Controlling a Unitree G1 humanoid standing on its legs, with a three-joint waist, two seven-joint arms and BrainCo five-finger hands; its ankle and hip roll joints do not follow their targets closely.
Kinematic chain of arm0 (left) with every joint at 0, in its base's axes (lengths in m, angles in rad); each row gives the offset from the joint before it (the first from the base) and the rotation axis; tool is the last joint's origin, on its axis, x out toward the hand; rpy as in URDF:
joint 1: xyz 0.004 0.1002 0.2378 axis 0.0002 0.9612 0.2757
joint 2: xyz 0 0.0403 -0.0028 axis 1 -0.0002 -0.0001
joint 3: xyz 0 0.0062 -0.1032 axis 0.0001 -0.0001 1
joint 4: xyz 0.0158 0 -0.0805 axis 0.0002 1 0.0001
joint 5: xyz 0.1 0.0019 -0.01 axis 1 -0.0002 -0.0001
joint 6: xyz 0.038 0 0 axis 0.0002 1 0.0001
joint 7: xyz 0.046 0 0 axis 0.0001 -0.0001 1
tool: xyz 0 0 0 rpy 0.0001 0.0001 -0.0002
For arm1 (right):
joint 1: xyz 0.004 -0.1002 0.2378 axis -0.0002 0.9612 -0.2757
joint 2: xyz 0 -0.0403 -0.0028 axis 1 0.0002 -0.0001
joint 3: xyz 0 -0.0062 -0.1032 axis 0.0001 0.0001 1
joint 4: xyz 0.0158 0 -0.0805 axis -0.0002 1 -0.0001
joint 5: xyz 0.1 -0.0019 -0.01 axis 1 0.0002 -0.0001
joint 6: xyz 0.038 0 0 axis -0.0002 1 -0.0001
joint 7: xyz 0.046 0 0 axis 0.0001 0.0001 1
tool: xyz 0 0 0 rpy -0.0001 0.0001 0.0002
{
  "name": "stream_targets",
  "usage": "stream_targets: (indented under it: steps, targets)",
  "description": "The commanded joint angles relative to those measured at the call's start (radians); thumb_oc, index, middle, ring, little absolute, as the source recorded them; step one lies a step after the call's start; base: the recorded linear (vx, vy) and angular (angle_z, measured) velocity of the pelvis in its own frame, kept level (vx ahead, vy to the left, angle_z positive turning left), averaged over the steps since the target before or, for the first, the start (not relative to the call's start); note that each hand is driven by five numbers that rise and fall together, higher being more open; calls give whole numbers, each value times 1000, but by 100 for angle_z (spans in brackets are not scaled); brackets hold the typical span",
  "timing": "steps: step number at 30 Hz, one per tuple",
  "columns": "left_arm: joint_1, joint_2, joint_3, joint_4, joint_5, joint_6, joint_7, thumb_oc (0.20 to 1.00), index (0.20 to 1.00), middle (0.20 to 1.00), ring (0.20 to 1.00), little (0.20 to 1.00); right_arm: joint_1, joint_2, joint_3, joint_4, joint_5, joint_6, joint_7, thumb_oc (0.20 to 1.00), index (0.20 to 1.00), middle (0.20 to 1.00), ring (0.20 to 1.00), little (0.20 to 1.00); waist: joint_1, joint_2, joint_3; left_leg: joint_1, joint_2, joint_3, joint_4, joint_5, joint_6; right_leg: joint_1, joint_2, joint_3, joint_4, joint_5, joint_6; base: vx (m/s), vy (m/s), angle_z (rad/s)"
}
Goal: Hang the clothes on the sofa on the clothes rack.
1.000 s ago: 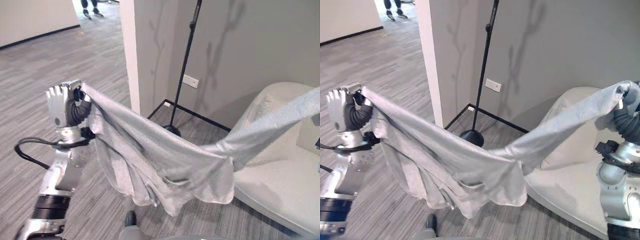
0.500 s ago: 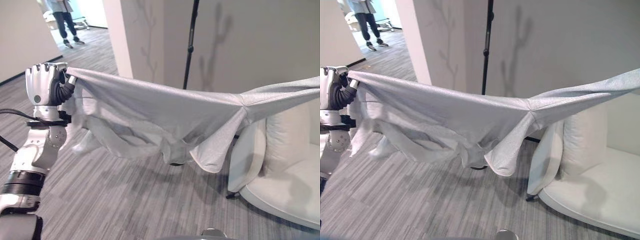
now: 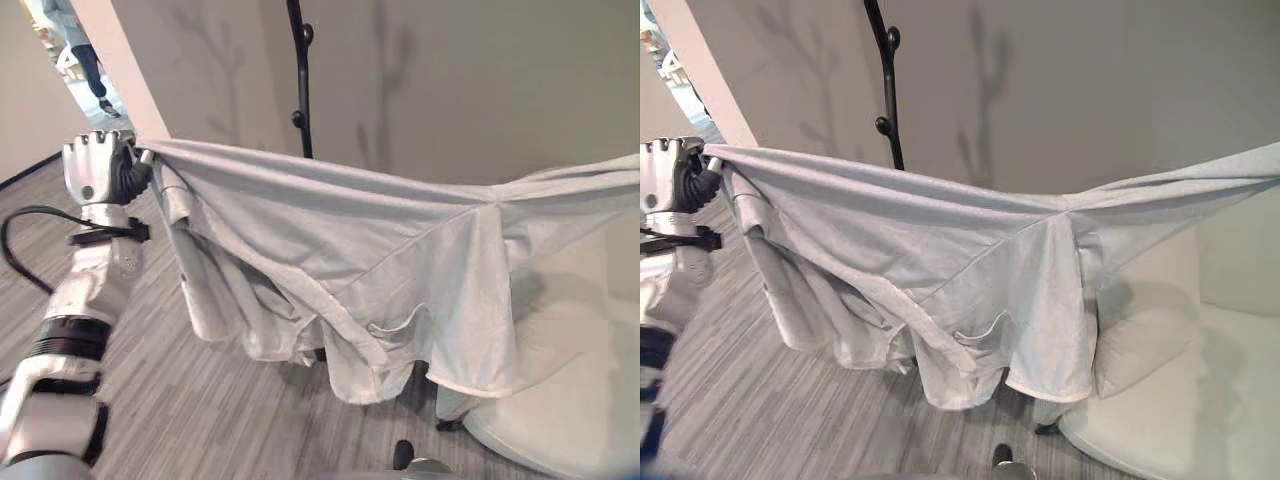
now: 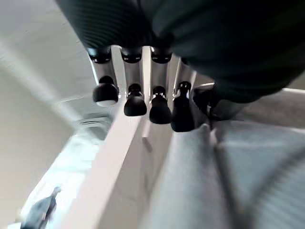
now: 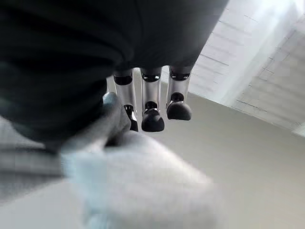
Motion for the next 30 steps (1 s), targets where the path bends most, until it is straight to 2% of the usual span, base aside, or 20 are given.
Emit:
stream_targets:
  steps: [1,2,3,5,7,8,9,10,12,13,14,16,17,20,21,25,26,30]
  targets:
    - [-76,169,13,-67,-23,-6,34,200,200,200,200,200,-16,-48,-15,29,-33,1,-34,200,200,200,200,200,15,-33,-76,-17,-10,-23,12,160,0,110,-24,37,-186,69,79,345,-433,5]
    - [-134,189,-21,-52,-24,4,30,200,200,200,200,200,-59,-64,21,52,-20,-3,-43,200,200,200,200,200,27,-50,-70,-65,27,-20,135,245,-5,152,-4,28,-221,56,54,378,-450,-14]
    - [-195,236,-66,1,-20,22,31,200,200,200,200,200,-109,-87,71,82,-7,0,-46,200,200,200,200,200,29,-66,-68,-105,80,8,236,283,-4,197,9,35,-252,33,42,379,-412,-4]
    - [-244,248,-105,48,-33,29,28,200,200,200,200,200,-155,-96,121,131,6,3,-43,200,200,200,200,200,40,-74,-58,-131,77,25,274,236,15,213,14,51,-263,22,36,209,-145,-4]
    - [-347,283,-202,129,-17,37,13,200,200,200,200,200,-243,-144,213,217,28,-2,-11,200,200,200,200,200,74,-81,-41,-256,-40,-3,270,110,45,248,13,95,-267,5,30,141,-4,-9]
    - [-418,293,-264,173,-16,40,9,200,200,200,200,200,-317,-149,287,289,53,-12,-10,200,200,200,200,200,87,-92,-33,-306,-102,-3,228,75,73,245,0,91,-265,17,31,30,51,-28]
    - [-435,294,-279,185,-18,39,11,200,200,200,200,200,-346,-146,315,305,57,-15,-14,200,200,200,200,200,85,-98,-34,-306,-109,-1,223,76,78,242,-7,91,-264,17,34,85,113,-25]
    - [-505,303,-361,220,-8,38,-3,200,200,200,200,200,-430,-151,406,377,85,-20,-7,200,200,200,200,200,104,-89,-28,-347,-164,-29,76,80,75,254,0,106,-265,4,44,202,111,-37]
    - [-570,325,-443,261,-4,30,-16,200,200,200,200,200,-587,-144,556,481,134,-39,5,200,200,200,200,200,128,-74,-21,-381,-208,-65,-117,185,55,283,16,115,-269,-15,46,235,82,-7]
    - [-574,326,-445,267,-6,30,-16,200,200,200,200,200,-618,-141,585,494,137,-42,2,200,200,200,200,200,124,-74,-21,-374,-210,-64,-133,195,54,283,15,114,-269,-16,45,246,46,-37]
    - [-641,336,-544,327,15,32,-31,200,200,200,200,200,-743,-133,712,596,184,-58,11,200,200,200,200,200,139,-56,-14,-419,-229,-77,-226,252,39,311,32,119,-270,-29,41,173,19,-50]
    - [-678,334,-593,367,14,31,-39,200,200,200,200,200,-823,-119,795,640,204,-66,20,200,200,200,200,200,139,-52,-13,-422,-232,-70,-255,274,34,318,38,123,-270,-35,40,272,55,-51]
    - [-706,343,-631,402,17,33,-60,200,200,200,200,200,-877,-94,866,657,204,-67,55,200,200,200,200,200,138,-39,-26,-389,-226,-68,-264,276,43,337,52,139,-257,-66,39,275,72,-46]
    - [-709,362,-643,421,25,36,-64,200,200,200,200,200,-924,-86,918,649,196,-67,61,200,200,200,200,200,135,-35,-40,-371,-232,-81,-257,289,53,348,46,156,-231,-79,36,374,109,-57]
    - [-704,421,-668,436,61,37,-76,200,200,200,200,200,-931,-93,930,634,178,-78,75,200,200,200,200,200,136,-46,-59,-347,-237,-60,-223,256,74,349,28,169,-181,-92,41,363,141,-76]
    - [-711,474,-702,471,84,51,-77,200,200,200,200,200,-948,-101,949,661,186,-81,68,200,200,200,200,200,146,-58,-73,-325,-251,-41,-199,216,95,337,9,170,-153,-82,56,248,119,-31]
    - [-704,517,-711,471,97,52,-77,200,200,200,200,200,-957,-120,940,646,197,-82,64,200,200,200,200,200,148,-62,-80,-308,-260,-35,-198,198,104,338,1,167,-144,-82,64,170,109,20]
    - [-683,559,-699,494,102,55,-77,200,200,200,200,200,-940,-138,912,625,206,-84,56,200,200,200,200,200,149,-63,-96,-292,-266,-30,-216,195,112,333,1,162,-139,-76,70,77,54,19]
